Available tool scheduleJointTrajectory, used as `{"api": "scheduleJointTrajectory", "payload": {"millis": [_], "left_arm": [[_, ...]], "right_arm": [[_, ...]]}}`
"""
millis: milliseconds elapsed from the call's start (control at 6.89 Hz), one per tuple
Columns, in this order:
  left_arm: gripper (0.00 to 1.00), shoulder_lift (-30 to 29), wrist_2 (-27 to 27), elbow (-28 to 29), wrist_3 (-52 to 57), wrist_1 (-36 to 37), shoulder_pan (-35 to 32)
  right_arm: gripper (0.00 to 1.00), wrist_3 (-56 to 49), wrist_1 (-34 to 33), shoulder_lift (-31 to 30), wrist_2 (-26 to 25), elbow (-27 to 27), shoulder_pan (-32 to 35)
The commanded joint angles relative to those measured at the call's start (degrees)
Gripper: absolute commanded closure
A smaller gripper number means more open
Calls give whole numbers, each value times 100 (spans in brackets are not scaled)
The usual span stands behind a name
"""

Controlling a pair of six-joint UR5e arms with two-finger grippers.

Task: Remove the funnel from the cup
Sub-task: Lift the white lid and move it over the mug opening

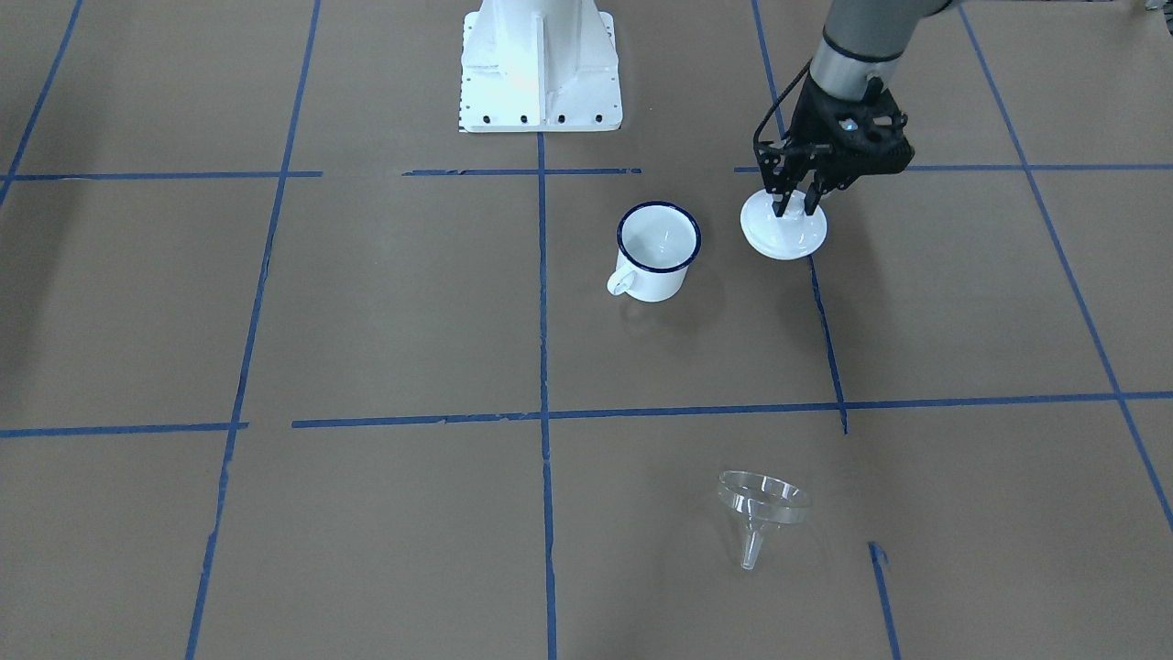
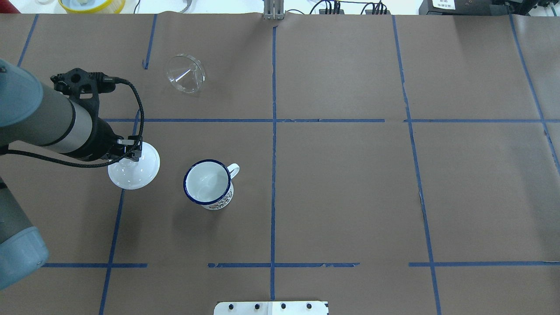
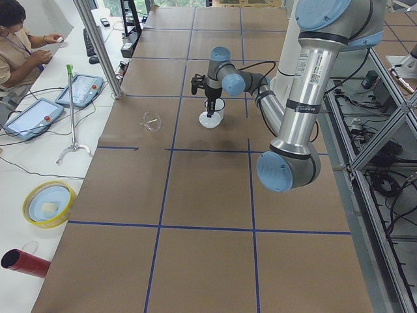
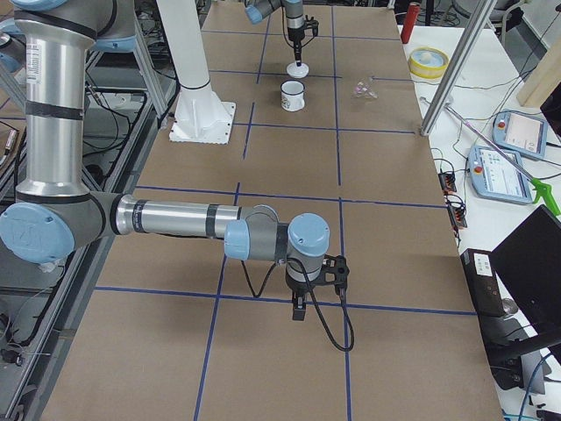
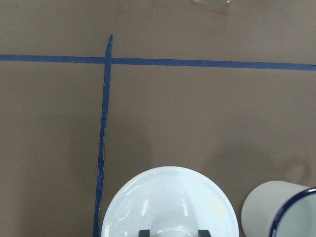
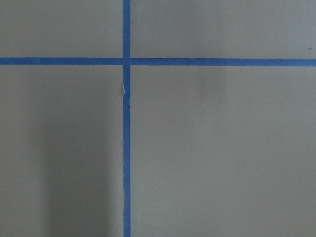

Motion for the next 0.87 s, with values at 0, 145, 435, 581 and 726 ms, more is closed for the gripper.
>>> {"api": "scheduleJointTrajectory", "payload": {"millis": [0, 145, 435, 581, 726], "left_arm": [[100, -1114, -239, 241, -662, 822, -9], [100, -1439, -230, 766, -928, 753, 87], [100, -1522, -169, 1637, -1333, -96, 341], [100, -1504, -55, 1816, -1344, -222, 447], [100, -1452, -37, 1826, -1344, -249, 535]], "right_arm": [[0, 0, 0, 0, 0, 0, 0], [0, 0, 0, 0, 0, 0, 0], [0, 0, 0, 0, 0, 0, 0], [0, 0, 0, 0, 0, 0, 0], [0, 0, 0, 0, 0, 0, 0]]}}
